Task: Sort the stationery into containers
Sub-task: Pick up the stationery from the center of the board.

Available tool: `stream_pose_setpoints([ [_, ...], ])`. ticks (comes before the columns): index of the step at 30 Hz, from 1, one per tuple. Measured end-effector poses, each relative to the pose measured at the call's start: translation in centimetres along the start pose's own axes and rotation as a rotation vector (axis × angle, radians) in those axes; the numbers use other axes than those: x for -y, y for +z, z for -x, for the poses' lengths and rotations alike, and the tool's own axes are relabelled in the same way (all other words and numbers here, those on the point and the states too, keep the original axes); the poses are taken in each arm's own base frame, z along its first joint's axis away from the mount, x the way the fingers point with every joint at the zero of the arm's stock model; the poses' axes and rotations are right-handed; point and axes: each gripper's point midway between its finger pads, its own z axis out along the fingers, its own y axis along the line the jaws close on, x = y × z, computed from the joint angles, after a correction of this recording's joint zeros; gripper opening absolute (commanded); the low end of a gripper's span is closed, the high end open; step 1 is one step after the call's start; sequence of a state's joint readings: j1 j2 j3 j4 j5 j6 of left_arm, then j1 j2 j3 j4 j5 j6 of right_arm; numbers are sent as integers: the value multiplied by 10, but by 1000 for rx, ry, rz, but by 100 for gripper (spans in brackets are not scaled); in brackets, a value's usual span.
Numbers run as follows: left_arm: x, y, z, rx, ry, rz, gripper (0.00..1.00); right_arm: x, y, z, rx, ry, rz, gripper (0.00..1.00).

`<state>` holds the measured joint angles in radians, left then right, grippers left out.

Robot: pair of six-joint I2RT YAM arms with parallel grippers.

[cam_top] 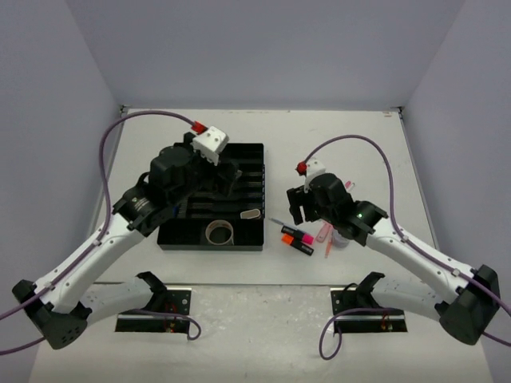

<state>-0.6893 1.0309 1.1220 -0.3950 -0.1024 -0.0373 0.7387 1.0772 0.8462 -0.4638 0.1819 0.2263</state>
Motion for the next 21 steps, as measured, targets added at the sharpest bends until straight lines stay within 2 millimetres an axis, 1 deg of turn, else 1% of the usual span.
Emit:
stream_pose_setpoints([
  [1, -10, -7, 0, -4, -52, 61, 100, -4, 8, -2, -34, -13, 8, 60],
  [2, -19, -13, -2, -12, -96, 115, 100, -6, 17, -6, -71, -24, 11, 58],
  [3, -26, -19, -5, -18, -131, 162, 100, -8, 25, -14, -114, -35, 15, 57],
  [5, -37, -28, -16, -53, -173, 234, 100, -9, 36, -34, -200, -55, 14, 56],
  [7, -44, -37, -26, -73, -191, 279, 100, -9, 42, -53, -278, -70, 18, 55],
  [8, -48, -44, -30, -73, -194, 299, 100, -10, 43, -58, -303, -73, 22, 54],
  [10, -54, -58, -39, -69, -195, 331, 100, -11, 46, -67, -339, -77, 30, 52],
  [13, -61, -73, -43, -33, -200, 362, 100, -15, 47, -76, -386, -86, 47, 52],
  [15, -63, -76, -53, -24, -201, 373, 100, -18, 49, -79, -410, -92, 53, 53],
  [17, -64, -75, -70, -47, -194, 381, 100, -22, 52, -83, -432, -97, 60, 53],
  [21, -59, -64, -102, -107, -181, 371, 100, -25, 53, -87, -443, -74, 60, 53],
])
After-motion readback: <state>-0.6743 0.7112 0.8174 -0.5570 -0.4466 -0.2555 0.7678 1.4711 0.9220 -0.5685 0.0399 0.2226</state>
